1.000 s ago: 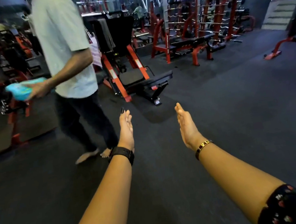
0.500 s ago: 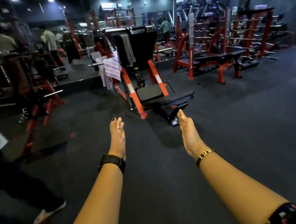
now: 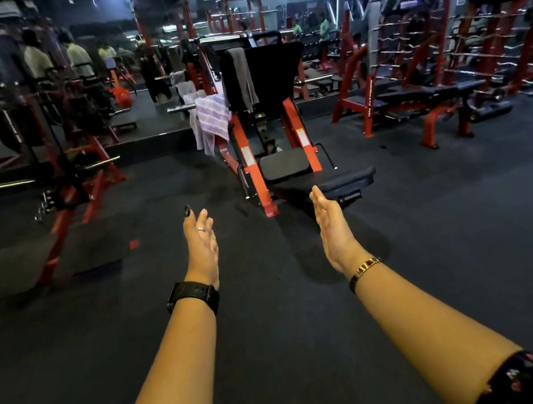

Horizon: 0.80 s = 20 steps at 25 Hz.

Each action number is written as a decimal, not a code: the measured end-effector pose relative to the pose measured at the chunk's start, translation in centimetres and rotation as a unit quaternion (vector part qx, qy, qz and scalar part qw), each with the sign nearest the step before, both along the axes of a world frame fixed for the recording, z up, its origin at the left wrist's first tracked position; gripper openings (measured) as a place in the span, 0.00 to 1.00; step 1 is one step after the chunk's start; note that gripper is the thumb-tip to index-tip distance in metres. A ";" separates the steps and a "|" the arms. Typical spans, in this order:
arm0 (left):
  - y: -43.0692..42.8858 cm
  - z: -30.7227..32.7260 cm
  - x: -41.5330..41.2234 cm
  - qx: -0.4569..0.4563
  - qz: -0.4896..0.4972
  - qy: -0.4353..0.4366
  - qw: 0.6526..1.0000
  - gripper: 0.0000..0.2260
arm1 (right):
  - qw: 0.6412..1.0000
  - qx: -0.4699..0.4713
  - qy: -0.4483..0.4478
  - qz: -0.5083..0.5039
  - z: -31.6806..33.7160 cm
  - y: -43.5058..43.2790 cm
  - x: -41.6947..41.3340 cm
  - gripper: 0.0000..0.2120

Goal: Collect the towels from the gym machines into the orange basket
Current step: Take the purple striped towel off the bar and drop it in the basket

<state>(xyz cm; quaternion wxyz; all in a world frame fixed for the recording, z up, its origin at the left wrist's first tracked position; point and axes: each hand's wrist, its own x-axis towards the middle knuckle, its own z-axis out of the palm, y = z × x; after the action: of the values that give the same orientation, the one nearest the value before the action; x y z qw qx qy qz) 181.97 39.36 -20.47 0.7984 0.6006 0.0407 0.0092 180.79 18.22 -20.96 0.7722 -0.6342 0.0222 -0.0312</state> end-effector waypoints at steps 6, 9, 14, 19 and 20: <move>1.6 -1.6 12.2 -0.011 0.011 -0.007 1.000 0.30 | 1.000 0.006 -0.015 0.016 -1.3 2.4 13.2 0.25; 3.8 -1.7 20.9 -0.019 0.025 -0.006 0.999 0.30 | 0.999 -0.022 -0.006 0.025 -1.4 4.6 22.4 0.23; 7.0 -0.9 34.3 -0.024 0.062 0.016 0.998 0.27 | 0.999 -0.007 -0.018 0.035 0.6 8.4 36.5 0.20; 9.3 -1.1 44.5 -0.008 0.064 0.031 0.997 0.28 | 0.998 0.019 -0.019 0.049 -0.8 10.7 48.9 0.24; 9.8 -1.0 46.6 -0.003 0.061 0.032 0.998 0.28 | 0.998 0.029 -0.021 0.051 -1.2 11.0 51.4 0.25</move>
<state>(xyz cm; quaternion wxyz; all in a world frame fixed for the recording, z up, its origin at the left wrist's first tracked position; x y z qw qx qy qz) 228.56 49.13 -21.48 0.7964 0.5948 0.1026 0.0388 232.17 29.21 -22.14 0.7910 -0.6112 -0.0255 -0.0045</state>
